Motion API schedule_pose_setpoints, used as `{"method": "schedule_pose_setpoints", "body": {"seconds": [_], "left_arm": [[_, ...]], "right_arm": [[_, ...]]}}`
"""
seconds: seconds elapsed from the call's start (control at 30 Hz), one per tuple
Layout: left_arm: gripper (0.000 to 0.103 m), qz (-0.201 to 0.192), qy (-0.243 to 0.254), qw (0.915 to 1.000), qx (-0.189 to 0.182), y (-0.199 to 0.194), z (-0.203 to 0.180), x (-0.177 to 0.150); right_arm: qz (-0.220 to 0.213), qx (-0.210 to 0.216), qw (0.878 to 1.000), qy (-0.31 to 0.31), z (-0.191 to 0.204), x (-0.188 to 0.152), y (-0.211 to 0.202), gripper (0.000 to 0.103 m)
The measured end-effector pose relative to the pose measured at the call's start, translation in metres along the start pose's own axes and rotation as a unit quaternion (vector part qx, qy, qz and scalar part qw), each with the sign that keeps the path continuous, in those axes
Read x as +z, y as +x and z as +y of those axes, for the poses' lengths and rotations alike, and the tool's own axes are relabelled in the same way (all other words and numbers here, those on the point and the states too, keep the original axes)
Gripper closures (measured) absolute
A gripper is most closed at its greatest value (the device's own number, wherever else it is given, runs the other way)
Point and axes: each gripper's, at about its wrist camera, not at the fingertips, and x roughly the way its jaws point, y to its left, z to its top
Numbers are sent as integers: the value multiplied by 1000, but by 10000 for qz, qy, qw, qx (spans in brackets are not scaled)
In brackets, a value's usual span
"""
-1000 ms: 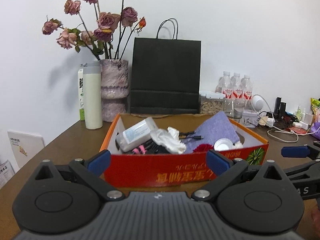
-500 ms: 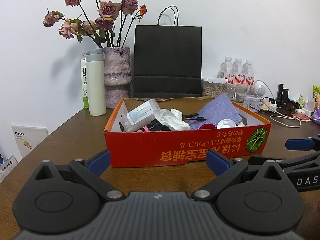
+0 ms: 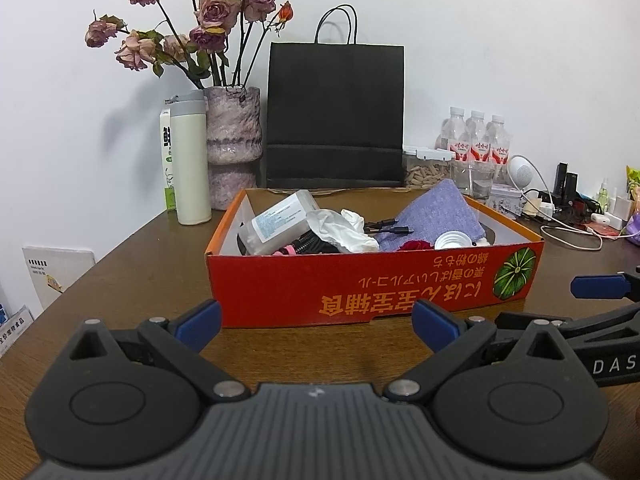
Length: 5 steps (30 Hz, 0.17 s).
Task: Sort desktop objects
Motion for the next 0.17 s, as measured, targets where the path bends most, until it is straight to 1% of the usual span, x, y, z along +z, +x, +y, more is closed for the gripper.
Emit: {"method": "schedule_pose_setpoints", "body": {"seconds": [0.17], "left_arm": [[0,40,26,10000,-5,1,-1,-1]], "right_arm": [[13,18,10000,-20,1,-1,1,0]]}}
